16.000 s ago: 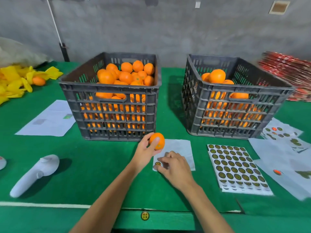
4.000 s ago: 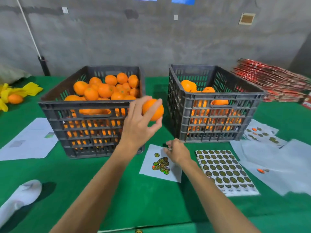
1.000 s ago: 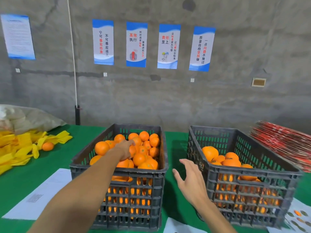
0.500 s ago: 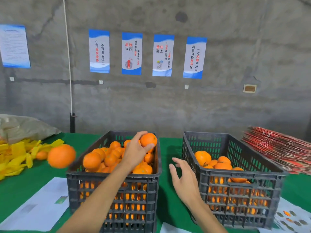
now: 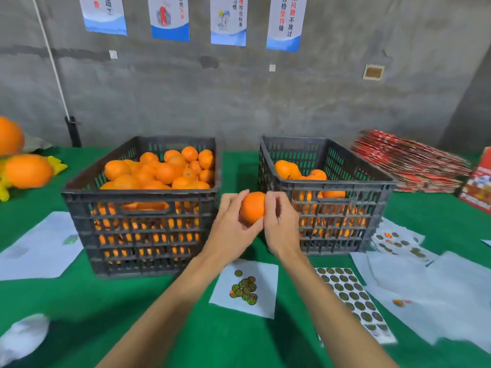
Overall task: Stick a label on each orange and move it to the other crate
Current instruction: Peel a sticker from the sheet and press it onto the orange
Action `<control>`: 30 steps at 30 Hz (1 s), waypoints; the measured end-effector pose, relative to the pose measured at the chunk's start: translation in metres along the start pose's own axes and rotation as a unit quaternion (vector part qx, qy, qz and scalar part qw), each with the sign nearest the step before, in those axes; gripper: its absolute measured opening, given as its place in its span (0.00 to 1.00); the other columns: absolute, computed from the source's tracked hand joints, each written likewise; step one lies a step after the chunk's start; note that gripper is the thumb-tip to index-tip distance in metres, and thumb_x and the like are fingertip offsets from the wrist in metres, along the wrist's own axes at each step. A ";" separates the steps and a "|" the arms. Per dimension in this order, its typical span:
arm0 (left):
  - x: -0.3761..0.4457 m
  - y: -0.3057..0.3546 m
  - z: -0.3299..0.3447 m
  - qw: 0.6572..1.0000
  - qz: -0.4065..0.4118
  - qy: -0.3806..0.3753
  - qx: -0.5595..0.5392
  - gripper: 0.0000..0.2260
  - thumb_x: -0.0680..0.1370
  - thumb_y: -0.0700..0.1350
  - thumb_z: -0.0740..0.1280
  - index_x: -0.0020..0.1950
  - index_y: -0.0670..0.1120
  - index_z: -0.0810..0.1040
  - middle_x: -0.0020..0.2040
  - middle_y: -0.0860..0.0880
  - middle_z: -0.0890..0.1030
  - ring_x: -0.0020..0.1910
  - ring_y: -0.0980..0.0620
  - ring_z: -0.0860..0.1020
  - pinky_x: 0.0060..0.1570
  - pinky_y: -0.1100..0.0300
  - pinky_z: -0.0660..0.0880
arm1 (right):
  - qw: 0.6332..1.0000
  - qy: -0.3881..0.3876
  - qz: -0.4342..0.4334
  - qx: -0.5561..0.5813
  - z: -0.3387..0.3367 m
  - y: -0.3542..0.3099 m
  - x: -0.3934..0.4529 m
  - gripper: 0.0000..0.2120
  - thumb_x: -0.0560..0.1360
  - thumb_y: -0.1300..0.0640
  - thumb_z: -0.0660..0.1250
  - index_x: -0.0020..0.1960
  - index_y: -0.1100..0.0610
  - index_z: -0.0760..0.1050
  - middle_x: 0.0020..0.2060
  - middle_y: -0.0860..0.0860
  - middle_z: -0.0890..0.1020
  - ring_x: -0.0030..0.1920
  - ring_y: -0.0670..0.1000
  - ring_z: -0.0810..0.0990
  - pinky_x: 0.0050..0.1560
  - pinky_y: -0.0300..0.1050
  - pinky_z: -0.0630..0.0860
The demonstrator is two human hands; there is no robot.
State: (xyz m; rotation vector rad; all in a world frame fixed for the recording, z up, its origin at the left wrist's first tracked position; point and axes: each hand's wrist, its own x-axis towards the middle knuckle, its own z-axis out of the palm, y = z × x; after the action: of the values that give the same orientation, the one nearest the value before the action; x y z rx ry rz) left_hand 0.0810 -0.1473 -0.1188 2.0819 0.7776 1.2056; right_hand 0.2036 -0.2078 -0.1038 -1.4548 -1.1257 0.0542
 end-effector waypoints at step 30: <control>-0.113 -0.102 0.023 0.917 -0.325 0.032 -0.229 0.21 0.82 0.53 0.67 0.73 0.51 0.68 0.63 0.53 0.79 0.52 0.57 0.86 0.63 0.54 0.77 | 0.908 -0.316 0.151 -0.228 0.046 0.116 -0.066 0.09 0.76 0.45 0.74 0.55 0.42 0.83 0.48 0.47 0.78 0.50 0.50 0.79 0.53 0.47 0.76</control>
State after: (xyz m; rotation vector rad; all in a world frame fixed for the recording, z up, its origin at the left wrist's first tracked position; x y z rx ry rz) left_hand 0.0357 -0.1694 -0.2642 1.2562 0.9974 0.9544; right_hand 0.2086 -0.1919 -0.2441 -2.1132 -1.4815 0.5454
